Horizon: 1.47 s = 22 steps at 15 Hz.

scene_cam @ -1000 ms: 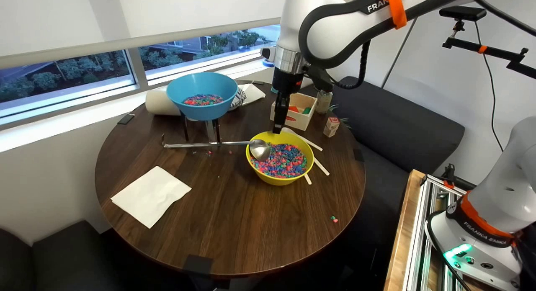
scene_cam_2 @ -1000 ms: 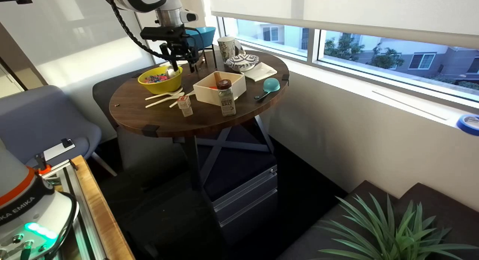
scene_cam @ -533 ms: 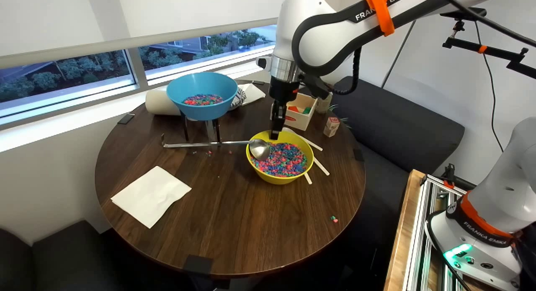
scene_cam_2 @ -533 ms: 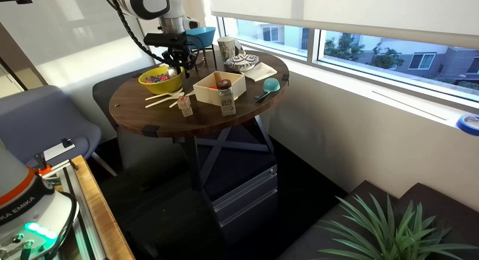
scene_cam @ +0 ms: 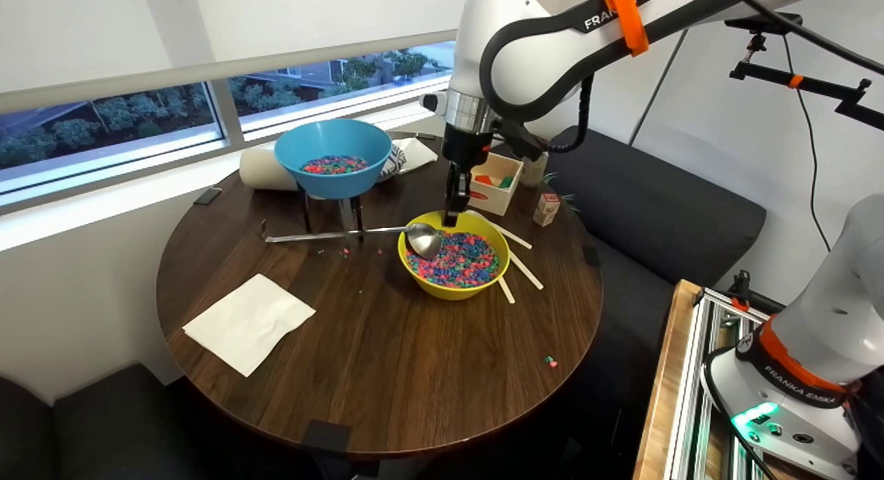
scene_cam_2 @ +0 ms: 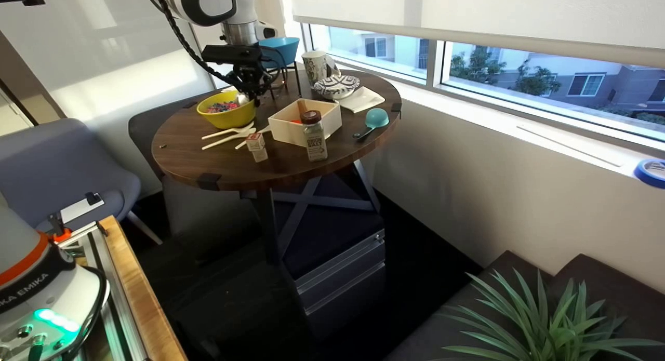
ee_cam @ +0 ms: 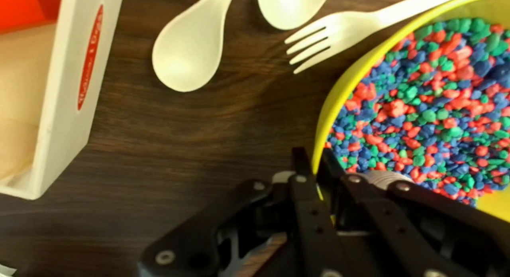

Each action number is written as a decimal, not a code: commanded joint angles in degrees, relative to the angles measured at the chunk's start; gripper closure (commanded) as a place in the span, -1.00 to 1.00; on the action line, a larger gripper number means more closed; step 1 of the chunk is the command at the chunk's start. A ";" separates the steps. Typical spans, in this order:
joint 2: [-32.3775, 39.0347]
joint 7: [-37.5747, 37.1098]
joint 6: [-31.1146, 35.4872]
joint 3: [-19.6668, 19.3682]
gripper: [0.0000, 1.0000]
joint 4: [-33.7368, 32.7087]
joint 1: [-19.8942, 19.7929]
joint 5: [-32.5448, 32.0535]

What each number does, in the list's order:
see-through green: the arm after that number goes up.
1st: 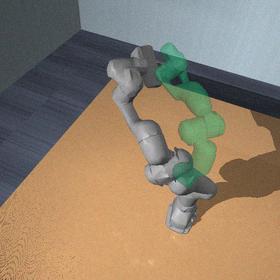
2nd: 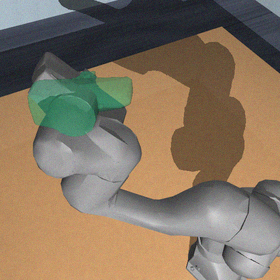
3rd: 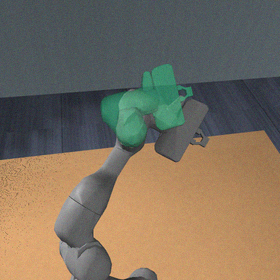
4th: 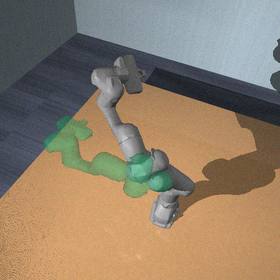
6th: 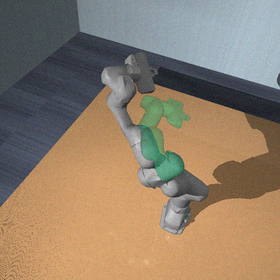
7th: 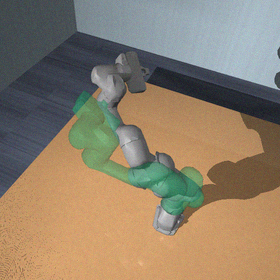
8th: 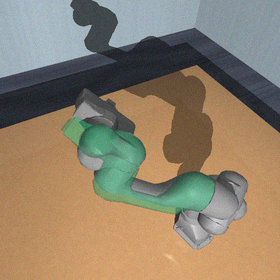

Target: Slide the yellow bowl forward on the table

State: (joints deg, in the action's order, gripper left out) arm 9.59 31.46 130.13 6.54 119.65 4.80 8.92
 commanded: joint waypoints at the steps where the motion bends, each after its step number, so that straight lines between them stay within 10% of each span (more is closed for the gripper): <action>1: 1.85 1.45 -1.24 0.49 0.94 -2.77 -0.68 -2.00; 22: 16.66 7.31 -14.89 -1.01 0.94 -28.54 -3.23 -14.04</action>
State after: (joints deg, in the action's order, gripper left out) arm 24.19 38.32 117.05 6.01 94.51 2.06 -2.85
